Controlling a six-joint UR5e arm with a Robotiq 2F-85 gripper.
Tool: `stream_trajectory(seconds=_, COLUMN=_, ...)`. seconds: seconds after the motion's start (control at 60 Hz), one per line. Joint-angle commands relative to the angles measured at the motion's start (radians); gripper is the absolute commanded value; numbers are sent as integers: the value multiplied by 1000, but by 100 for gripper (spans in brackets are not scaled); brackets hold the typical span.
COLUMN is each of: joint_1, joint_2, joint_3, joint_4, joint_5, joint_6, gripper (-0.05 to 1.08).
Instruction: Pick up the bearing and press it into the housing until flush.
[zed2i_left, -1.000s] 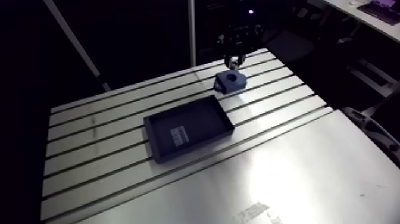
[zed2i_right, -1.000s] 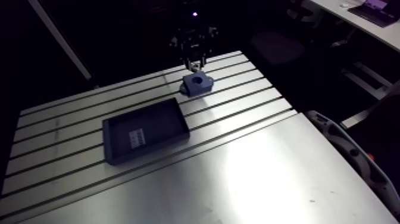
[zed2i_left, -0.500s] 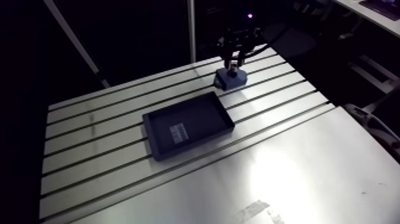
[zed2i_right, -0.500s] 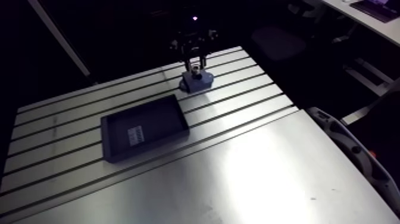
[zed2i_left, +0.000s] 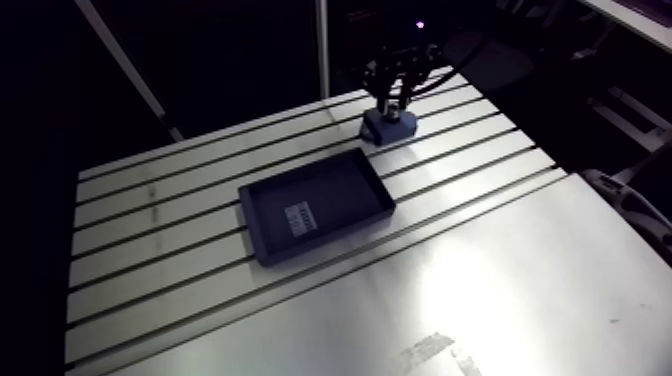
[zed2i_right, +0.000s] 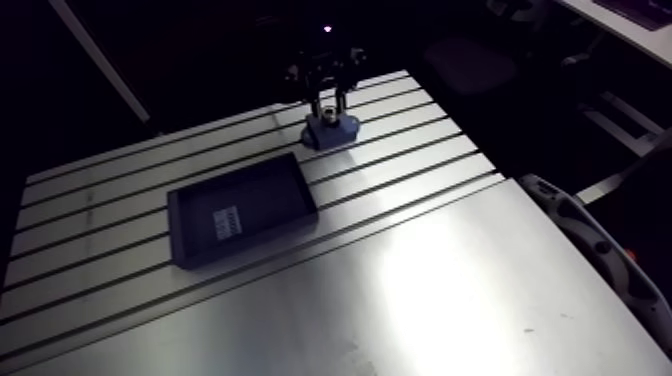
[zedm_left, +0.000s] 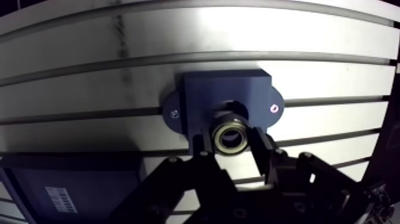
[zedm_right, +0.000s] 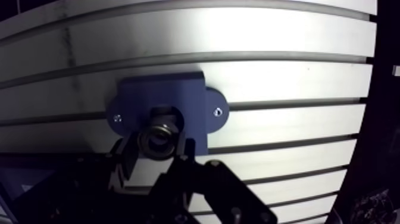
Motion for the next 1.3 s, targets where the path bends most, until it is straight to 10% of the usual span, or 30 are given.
stream_trajectory(seconds=0.017, joint_1=0, joint_2=11, joint_3=-5, joint_4=0, joint_5=0, joint_6=0, gripper=61)
stream_trajectory(seconds=1.3, joint_1=1, joint_2=39, joint_3=-18, joint_4=-2, joint_5=-2, joint_6=0, gripper=61)
